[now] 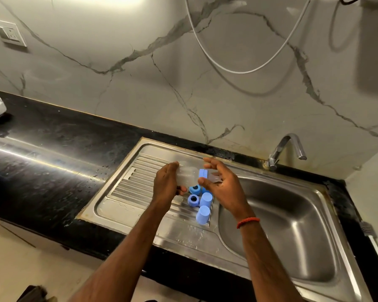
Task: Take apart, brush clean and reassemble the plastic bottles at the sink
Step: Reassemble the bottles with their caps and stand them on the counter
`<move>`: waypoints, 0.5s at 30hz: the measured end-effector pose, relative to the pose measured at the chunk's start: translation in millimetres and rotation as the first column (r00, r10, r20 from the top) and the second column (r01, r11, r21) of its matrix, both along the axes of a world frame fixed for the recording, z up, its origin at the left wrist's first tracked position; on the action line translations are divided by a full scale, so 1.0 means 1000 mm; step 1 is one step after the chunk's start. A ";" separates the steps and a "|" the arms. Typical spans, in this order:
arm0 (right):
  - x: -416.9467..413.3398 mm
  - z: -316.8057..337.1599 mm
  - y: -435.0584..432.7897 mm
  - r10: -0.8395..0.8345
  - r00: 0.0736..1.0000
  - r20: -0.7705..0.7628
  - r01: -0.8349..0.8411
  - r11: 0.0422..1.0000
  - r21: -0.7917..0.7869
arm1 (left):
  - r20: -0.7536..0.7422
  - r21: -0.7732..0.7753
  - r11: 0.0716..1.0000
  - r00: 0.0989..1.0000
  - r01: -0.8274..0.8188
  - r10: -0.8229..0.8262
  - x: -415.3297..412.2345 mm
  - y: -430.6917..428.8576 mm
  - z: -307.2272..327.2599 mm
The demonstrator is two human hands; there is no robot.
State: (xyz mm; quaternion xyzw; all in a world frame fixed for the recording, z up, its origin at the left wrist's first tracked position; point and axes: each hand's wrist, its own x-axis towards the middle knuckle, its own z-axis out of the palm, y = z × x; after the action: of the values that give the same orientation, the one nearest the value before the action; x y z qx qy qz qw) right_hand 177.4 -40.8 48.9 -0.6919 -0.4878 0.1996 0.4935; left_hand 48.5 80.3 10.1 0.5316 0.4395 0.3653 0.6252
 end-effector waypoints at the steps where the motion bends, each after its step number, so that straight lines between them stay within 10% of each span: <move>1: -0.002 0.000 -0.001 0.037 0.999 0.029 -0.038 0.998 0.041 | 0.003 -0.035 0.999 1.000 0.004 -0.004 -0.001 0.002 0.002; 7: -0.012 0.003 0.002 0.032 0.982 0.184 -0.042 0.998 0.054 | -0.055 -0.069 0.997 0.998 0.020 -0.024 -0.008 0.003 0.009; 15: -0.012 0.009 -0.002 -0.026 0.998 0.050 0.027 1.000 -0.008 | -0.002 0.252 0.967 1.000 0.026 -0.026 -0.014 0.002 0.004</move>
State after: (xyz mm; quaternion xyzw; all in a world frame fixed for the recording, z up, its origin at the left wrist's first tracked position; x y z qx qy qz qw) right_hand 165.0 -42.5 57.8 -0.7052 -0.4898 0.1780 0.4807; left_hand 34.9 82.7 13.7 0.6120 0.3821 0.4103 0.5578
